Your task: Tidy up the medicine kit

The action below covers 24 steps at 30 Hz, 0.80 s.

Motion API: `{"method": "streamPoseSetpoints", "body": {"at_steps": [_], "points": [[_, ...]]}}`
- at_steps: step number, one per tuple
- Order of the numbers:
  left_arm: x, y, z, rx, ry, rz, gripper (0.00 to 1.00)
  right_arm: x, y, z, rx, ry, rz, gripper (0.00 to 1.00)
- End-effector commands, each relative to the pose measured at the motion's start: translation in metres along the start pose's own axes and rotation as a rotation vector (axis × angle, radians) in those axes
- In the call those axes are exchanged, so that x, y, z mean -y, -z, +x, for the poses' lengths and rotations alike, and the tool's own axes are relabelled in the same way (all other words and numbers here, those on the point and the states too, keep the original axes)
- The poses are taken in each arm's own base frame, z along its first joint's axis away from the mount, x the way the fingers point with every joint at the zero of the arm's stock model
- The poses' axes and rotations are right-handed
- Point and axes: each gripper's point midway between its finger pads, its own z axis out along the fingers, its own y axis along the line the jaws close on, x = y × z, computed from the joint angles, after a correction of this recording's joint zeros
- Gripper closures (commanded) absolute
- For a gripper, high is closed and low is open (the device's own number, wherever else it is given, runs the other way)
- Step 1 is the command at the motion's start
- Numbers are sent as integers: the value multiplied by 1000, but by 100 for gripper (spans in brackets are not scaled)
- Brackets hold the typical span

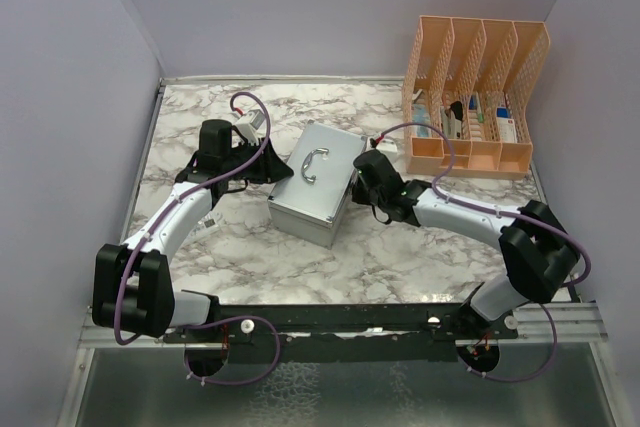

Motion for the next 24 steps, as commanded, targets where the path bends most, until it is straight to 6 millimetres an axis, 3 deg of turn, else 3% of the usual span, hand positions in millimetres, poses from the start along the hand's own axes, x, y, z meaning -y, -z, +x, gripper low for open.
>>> {"method": "streamPoseSetpoints", "body": {"at_steps": [1,10,17,24], "points": [[-25,-1,61,-185,103,-80,64,-31,3,-20,79,-8,-151,99],[-5,-12,39,-192,115,38,62,-65,18,-20,90,-14,-374,99],[8,-30,25,-218,125,103,62,-66,19,-5,43,-64,-415,84],[14,-45,5,-221,134,128,61,-76,33,14,-11,-108,-542,68]]}}
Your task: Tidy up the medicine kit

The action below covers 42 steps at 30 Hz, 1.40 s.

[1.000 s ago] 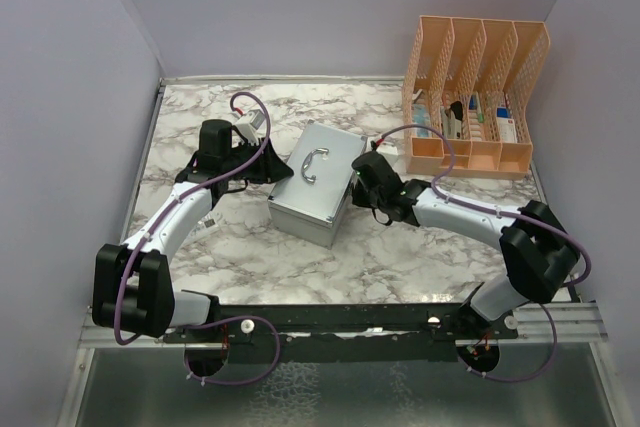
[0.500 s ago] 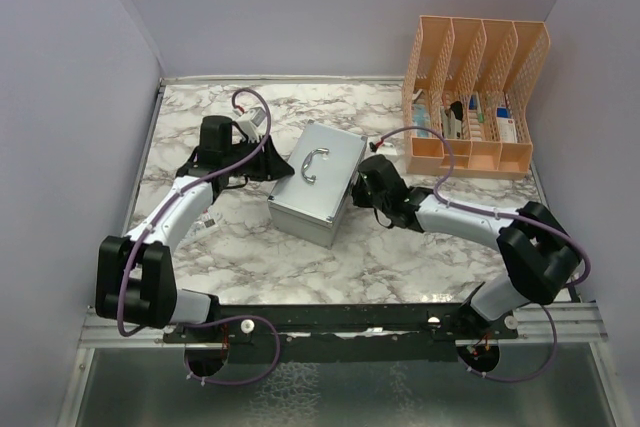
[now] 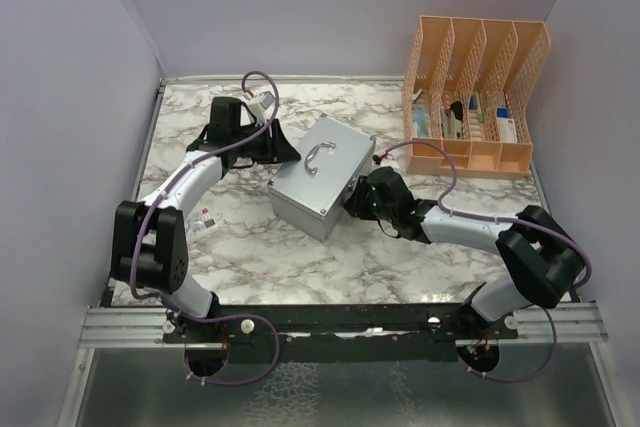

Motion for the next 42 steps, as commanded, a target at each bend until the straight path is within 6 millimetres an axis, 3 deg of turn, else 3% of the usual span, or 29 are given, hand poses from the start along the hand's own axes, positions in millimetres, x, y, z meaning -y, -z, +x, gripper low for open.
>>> {"method": "streamPoseSetpoints", "body": {"at_steps": [1,6,10,11,13,17,20,22,24,29,36,42], "points": [[13,-20,28,-140,74,59,61,-83,23,-12,15,-58,-373,67],[8,-26,8,-141,52,13,60,-82,21,-8,15,-67,-380,59],[-15,-18,-19,-81,4,-183,57,-73,23,-12,26,-73,-323,56],[-24,-14,-20,-74,2,-248,56,-68,24,-16,42,-75,-298,55],[-26,2,-43,-4,-35,-335,51,-59,30,-20,65,-64,-254,53],[-19,46,-70,139,-84,-477,36,-28,52,-26,94,-25,-111,51],[-10,83,-79,236,-101,-567,21,-7,81,-45,162,45,-14,47],[-4,106,-71,277,-121,-597,12,7,102,-61,213,107,58,41],[4,126,-62,320,-145,-606,8,16,125,-76,251,177,112,36],[28,170,-37,435,-192,-591,7,18,178,-104,286,266,144,34],[66,224,-13,609,-264,-527,7,27,251,-132,367,243,175,33],[91,274,-15,755,-317,-554,7,49,322,-158,531,253,214,32]]}}
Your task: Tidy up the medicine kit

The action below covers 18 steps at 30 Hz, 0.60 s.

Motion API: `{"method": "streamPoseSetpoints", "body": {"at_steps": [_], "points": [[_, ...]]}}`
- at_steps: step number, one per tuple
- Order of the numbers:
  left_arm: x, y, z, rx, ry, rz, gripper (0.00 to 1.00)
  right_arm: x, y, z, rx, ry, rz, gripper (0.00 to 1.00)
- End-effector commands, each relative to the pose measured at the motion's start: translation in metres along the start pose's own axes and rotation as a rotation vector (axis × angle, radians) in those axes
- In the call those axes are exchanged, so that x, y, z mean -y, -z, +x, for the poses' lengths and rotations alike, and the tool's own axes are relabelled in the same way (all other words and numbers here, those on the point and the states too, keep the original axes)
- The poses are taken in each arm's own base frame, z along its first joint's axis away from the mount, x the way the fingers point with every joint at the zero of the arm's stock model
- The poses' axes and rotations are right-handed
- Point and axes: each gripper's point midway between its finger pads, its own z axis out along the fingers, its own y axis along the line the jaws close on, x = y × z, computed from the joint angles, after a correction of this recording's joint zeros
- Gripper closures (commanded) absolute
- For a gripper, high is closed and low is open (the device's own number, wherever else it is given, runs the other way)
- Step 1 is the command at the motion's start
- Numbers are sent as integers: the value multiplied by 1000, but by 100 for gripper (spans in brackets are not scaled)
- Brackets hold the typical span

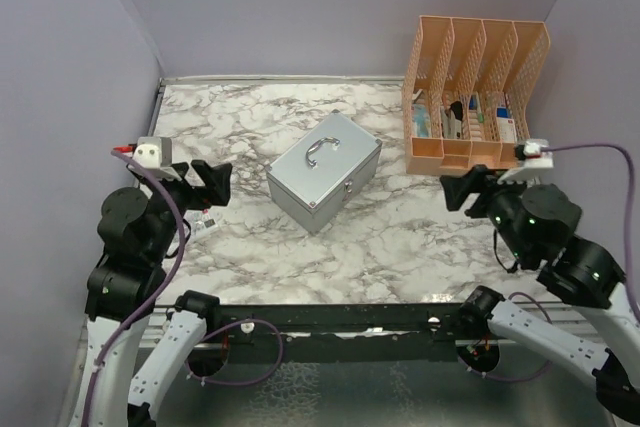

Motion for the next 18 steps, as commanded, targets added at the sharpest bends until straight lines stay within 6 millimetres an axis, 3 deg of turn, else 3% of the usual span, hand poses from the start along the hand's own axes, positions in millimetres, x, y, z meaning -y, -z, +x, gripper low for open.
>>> {"method": "streamPoseSetpoints", "body": {"at_steps": [1,8,18], "points": [[-9,26,-25,80,-40,-55,7,46,43,-25,71,72,123,32],[-5,50,-37,105,-53,-45,5,64,77,-41,124,22,123,31],[-8,48,-34,74,-48,-65,1,68,69,-25,100,3,154,29]]}}
